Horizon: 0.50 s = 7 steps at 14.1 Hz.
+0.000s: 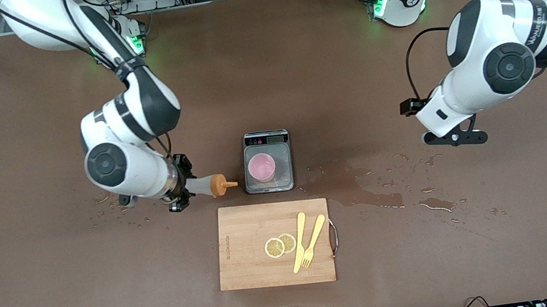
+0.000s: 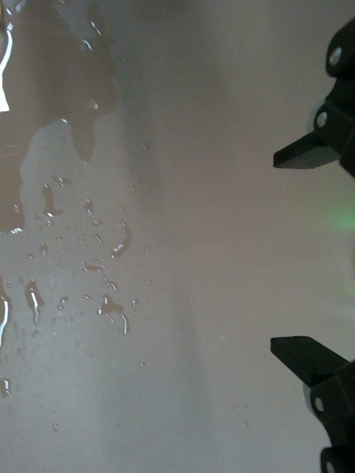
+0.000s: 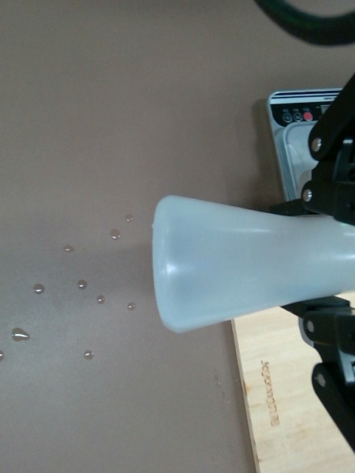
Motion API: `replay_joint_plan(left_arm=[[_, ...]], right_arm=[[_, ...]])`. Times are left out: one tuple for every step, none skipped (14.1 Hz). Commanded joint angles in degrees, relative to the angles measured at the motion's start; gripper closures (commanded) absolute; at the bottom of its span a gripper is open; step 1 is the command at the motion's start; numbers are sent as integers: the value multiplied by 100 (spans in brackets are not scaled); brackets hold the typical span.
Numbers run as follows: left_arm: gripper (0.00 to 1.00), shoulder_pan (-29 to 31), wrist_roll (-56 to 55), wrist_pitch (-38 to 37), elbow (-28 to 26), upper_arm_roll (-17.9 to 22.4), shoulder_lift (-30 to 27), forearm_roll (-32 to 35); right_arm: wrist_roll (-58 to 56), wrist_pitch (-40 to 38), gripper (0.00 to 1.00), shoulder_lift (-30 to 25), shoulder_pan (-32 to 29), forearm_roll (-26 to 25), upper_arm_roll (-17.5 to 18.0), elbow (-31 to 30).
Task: Add sauce to pink cup with both arms
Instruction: 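Release the cup and withdraw the left gripper while the right gripper tilts the bottle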
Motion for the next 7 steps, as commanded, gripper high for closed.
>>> replay_joint_plan(left_arm=[[0,72,146,142,-509,-60,-328,-99],[0,80,146,230,-658,-60,-424,-99],[0,81,146,361,-816,-60,-529,-99],[0,81,146,510,-1035,-60,-695,-99],[0,124,146,634,-1185,-60,-793,-99],[0,194,146,670,-1230,-60,-828,-99],[0,203,155,670,-1213,-60,-829,-99]], right_arm=[[431,-232,57,26,290,-478,-40,52],[457,-302,58,35,378,-566,-48,52],[466,-381,58,69,431,-645,-48,52],[527,-478,58,96,519,-751,-57,52],[667,-557,58,148,572,-987,-57,61],[782,-697,58,201,625,-1224,-49,96],[835,-864,58,306,677,-1322,-48,253]])
